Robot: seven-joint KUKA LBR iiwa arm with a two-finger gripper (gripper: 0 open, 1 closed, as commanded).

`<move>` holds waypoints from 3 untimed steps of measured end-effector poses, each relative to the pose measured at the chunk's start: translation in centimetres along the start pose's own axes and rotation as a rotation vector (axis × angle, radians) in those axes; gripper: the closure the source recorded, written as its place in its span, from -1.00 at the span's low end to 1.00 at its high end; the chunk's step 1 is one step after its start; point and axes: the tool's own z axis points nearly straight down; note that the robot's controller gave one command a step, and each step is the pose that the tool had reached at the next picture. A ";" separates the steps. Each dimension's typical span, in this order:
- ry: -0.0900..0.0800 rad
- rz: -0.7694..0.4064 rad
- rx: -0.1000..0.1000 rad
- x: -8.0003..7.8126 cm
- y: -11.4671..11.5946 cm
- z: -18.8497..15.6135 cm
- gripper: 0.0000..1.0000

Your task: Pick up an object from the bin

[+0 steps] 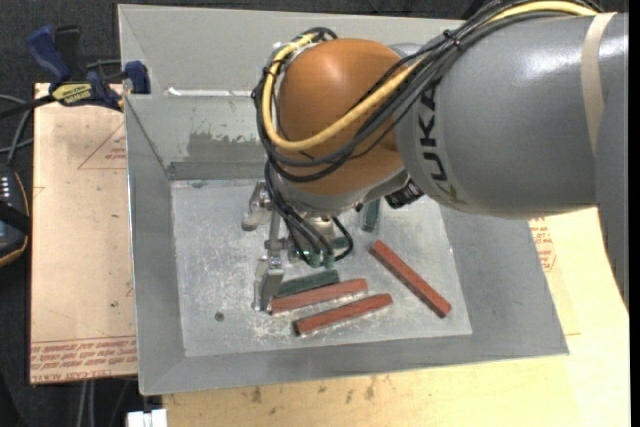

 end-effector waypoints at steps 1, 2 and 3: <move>-0.008 0.004 -0.001 -0.2 -0.1 -0.4 -1.00; -0.017 -0.084 -0.005 -0.5 -2.3 2.4 -1.00; -0.006 0.046 -0.001 -0.2 -4.8 9.4 1.00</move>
Offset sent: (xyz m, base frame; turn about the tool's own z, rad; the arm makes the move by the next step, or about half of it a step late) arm 0.0067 -0.0655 -0.0749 -0.1922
